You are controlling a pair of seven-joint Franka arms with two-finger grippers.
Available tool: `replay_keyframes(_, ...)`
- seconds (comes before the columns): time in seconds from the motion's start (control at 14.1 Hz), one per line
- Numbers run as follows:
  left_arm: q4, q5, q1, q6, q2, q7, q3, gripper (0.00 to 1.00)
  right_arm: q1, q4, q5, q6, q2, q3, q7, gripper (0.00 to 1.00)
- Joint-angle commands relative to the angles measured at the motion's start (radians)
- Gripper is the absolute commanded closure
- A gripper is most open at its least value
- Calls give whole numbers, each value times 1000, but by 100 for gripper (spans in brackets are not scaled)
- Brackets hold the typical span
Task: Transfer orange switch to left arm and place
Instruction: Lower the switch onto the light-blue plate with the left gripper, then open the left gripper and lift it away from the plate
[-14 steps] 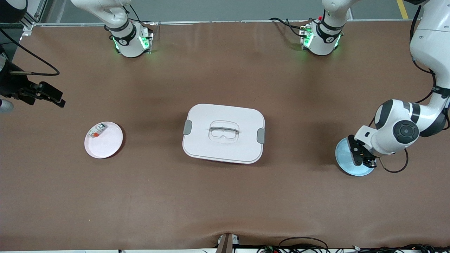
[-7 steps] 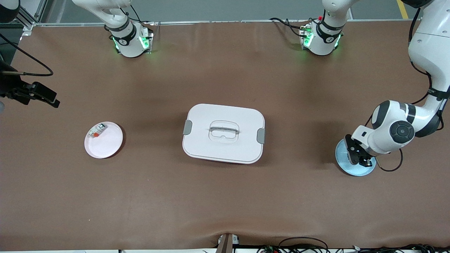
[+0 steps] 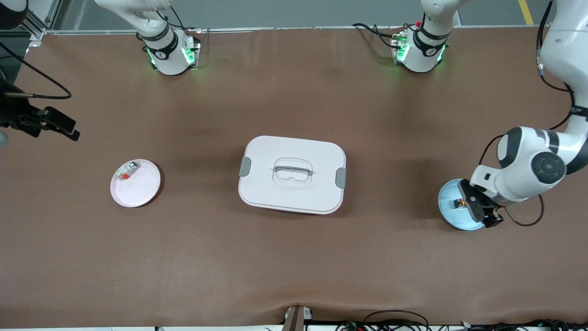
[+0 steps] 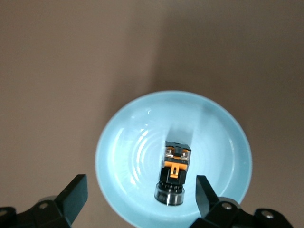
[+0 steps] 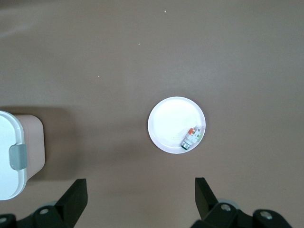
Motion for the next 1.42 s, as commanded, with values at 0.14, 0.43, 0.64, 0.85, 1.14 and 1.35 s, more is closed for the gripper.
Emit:
replay_keyframes(0.14,96,-132,9,-191,-103,-262,-65,0,-24,36,-4,-14,5,12,-5,0)
replay_keyframes(0.43,254,-169,10,-361,-107,-510,-118,0,-27,50,-4,-16,4,4,-7,0)
replay_keyframes(0.64,279,-184,10,-407,-149,-662,-126,0,-34,50,-4,-16,4,4,-7,0)
replay_keyframes(0.85,298,-199,10,-439,-175,-777,-126,0,-34,56,-15,-23,4,3,-8,0)
replay_keyframes(1.14,344,-200,9,-524,-216,-967,-143,0,-46,58,-9,-33,4,3,-54,0)
replay_keyframes(1.35,346,-200,9,-567,-241,-1066,-154,0,-57,58,-6,-33,4,4,-53,0)
